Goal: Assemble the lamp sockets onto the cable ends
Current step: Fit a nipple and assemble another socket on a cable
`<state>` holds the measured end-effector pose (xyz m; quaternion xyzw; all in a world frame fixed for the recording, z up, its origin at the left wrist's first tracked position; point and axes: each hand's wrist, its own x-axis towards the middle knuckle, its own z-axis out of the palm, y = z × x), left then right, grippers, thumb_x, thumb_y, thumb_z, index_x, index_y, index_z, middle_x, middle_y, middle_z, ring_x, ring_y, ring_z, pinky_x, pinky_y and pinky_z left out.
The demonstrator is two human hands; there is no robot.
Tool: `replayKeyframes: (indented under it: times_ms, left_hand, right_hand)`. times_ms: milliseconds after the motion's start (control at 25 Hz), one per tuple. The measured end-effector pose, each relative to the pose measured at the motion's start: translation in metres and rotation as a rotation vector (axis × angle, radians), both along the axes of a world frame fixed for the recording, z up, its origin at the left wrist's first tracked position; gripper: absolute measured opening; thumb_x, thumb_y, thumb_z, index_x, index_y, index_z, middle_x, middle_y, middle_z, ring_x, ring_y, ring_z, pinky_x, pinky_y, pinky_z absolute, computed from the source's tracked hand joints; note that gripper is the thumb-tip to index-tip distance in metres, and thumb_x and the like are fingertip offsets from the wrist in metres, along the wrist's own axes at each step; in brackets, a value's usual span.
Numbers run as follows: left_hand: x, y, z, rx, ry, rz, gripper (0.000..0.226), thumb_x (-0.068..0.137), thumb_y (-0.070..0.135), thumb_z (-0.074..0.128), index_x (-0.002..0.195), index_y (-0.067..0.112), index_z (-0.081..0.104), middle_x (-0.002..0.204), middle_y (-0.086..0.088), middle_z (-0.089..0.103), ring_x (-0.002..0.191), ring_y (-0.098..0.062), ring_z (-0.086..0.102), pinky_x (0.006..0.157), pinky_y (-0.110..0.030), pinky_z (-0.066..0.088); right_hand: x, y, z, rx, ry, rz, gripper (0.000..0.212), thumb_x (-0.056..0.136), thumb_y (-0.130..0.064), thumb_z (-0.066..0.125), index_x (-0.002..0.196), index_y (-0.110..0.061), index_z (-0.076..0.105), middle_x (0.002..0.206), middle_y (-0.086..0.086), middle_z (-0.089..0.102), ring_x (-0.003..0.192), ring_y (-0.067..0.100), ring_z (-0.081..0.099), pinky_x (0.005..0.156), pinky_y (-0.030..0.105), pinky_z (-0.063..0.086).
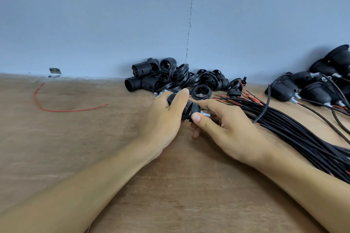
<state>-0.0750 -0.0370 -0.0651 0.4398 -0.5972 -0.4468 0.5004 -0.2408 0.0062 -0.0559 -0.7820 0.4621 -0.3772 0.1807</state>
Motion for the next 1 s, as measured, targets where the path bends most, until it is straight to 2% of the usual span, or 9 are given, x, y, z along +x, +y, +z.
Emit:
replayKeyframes:
  times_ms: [80,160,280,480,560,680,760,880,1000]
  left_hand:
    - [-0.001,0.001,0.002,0.032,0.019,-0.045,0.04,0.101,0.048,0.054,0.075,0.018,0.056,0.061,0.002,0.045,0.04,-0.006,0.035,0.048,-0.025,0.028]
    - [-0.002,0.001,0.004,0.11,0.068,-0.101,0.042,0.101,0.05,0.054,0.09,0.011,0.062,0.067,-0.005,0.047,0.041,-0.009,0.035,0.043,-0.022,0.03]
    - [-0.004,0.0,0.005,0.187,0.116,-0.154,0.042,0.1,0.047,0.058,0.102,0.006,0.063,0.07,-0.005,0.055,0.041,-0.011,0.036,0.039,-0.019,0.03]
    - [-0.003,-0.001,0.003,0.186,0.119,-0.166,0.034,0.101,0.045,0.055,0.091,0.013,0.062,0.069,-0.005,0.054,0.039,-0.01,0.034,0.038,-0.018,0.029]
    - [-0.002,0.0,0.004,0.193,0.104,-0.197,0.033,0.101,0.046,0.053,0.09,0.015,0.06,0.071,-0.006,0.054,0.04,-0.01,0.033,0.039,-0.018,0.029]
    - [-0.003,0.002,0.003,0.179,0.091,-0.146,0.039,0.101,0.05,0.053,0.101,0.013,0.065,0.07,-0.005,0.051,0.042,-0.009,0.036,0.042,-0.019,0.032]
    - [-0.005,0.004,0.0,0.145,0.054,-0.093,0.044,0.099,0.053,0.053,0.103,0.011,0.063,0.065,0.001,0.05,0.044,-0.009,0.039,0.05,-0.025,0.034]
    - [-0.008,0.004,-0.003,0.094,0.012,-0.038,0.046,0.099,0.054,0.052,0.099,0.009,0.06,0.057,0.012,0.047,0.051,-0.009,0.042,0.062,-0.033,0.033]
    - [-0.01,0.006,-0.004,0.081,0.031,-0.008,0.046,0.1,0.054,0.052,0.098,0.008,0.059,0.057,0.012,0.044,0.052,-0.008,0.041,0.062,-0.033,0.033]
  right_hand:
    - [-0.001,0.0,0.003,0.017,-0.019,0.006,0.024,0.1,-0.036,0.054,0.123,-0.034,0.061,0.077,-0.012,0.073,0.08,0.007,0.068,0.073,0.021,0.048]
    - [-0.004,-0.001,0.007,0.015,-0.023,0.013,0.026,0.099,-0.036,0.056,0.125,-0.037,0.061,0.085,-0.02,0.071,0.081,0.011,0.069,0.08,0.03,0.052]
    - [-0.008,-0.002,0.009,0.031,-0.023,-0.008,0.022,0.094,-0.04,0.063,0.115,-0.042,0.064,0.096,-0.009,0.072,0.086,0.026,0.066,0.081,0.039,0.051]
    - [-0.007,-0.002,0.007,0.028,-0.067,-0.073,0.029,0.085,-0.049,0.067,0.109,-0.031,0.068,0.092,-0.014,0.072,0.085,0.006,0.068,0.079,0.033,0.054]
    - [-0.007,-0.002,0.008,0.033,-0.075,-0.082,0.036,0.082,-0.053,0.066,0.109,-0.029,0.069,0.094,-0.015,0.073,0.087,0.006,0.068,0.081,0.033,0.054]
    - [-0.005,0.0,0.007,-0.002,-0.075,-0.109,0.032,0.08,-0.051,0.069,0.104,-0.029,0.07,0.088,-0.015,0.073,0.083,0.002,0.068,0.076,0.022,0.051]
    - [-0.002,0.001,0.007,-0.014,-0.074,-0.125,0.027,0.081,-0.046,0.073,0.102,-0.029,0.069,0.088,-0.016,0.073,0.084,0.0,0.067,0.075,0.017,0.049]
    - [0.001,0.002,0.005,-0.037,-0.049,-0.163,0.025,0.083,-0.043,0.075,0.101,-0.027,0.068,0.088,-0.013,0.073,0.082,0.004,0.067,0.072,0.019,0.05]
    - [0.004,0.004,0.002,-0.063,-0.04,-0.176,0.026,0.085,-0.04,0.075,0.105,-0.025,0.068,0.09,-0.017,0.072,0.083,0.001,0.067,0.069,0.015,0.048]
